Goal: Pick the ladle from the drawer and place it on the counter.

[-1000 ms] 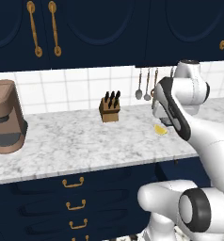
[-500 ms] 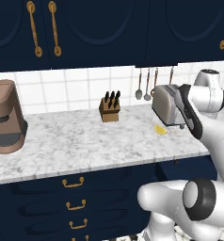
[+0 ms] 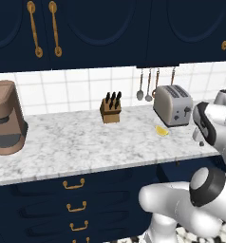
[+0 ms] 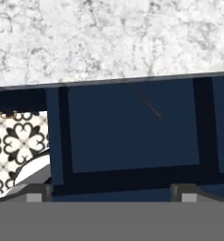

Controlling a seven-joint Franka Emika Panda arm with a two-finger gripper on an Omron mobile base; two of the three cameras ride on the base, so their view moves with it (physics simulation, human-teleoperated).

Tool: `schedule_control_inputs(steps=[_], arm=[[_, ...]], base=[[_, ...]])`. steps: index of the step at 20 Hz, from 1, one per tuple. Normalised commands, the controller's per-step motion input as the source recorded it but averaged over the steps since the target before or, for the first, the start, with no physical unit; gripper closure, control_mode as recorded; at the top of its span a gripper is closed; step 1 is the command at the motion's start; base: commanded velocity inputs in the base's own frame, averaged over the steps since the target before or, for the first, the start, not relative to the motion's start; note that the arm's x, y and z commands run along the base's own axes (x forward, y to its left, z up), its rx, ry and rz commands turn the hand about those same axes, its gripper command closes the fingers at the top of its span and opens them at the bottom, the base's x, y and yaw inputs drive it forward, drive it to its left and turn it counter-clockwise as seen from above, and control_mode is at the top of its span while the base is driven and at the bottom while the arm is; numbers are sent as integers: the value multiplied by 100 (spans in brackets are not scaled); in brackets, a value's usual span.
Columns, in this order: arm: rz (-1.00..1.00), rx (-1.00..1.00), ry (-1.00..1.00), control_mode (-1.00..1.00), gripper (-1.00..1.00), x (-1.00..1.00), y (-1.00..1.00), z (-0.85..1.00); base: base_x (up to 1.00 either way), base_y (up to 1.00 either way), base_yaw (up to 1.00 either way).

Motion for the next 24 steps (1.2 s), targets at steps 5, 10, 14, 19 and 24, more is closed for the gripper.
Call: schedule_control_inputs(steps=[5,10,14,19,24], arm=[[1,3,0,-100,-100,-35,-37,-67],[13,4,0,-100,-100,-35,-12,-51],[5,1,0,-100,-100,-4,0,-47],[6,5,0,-100,-100,0,-1,-61],[3,6,0,-100,-100,0,-5,-48]], base=[[0,0,0],[0,0,0],[0,0,0],[0,0,0],[0,0,0]])
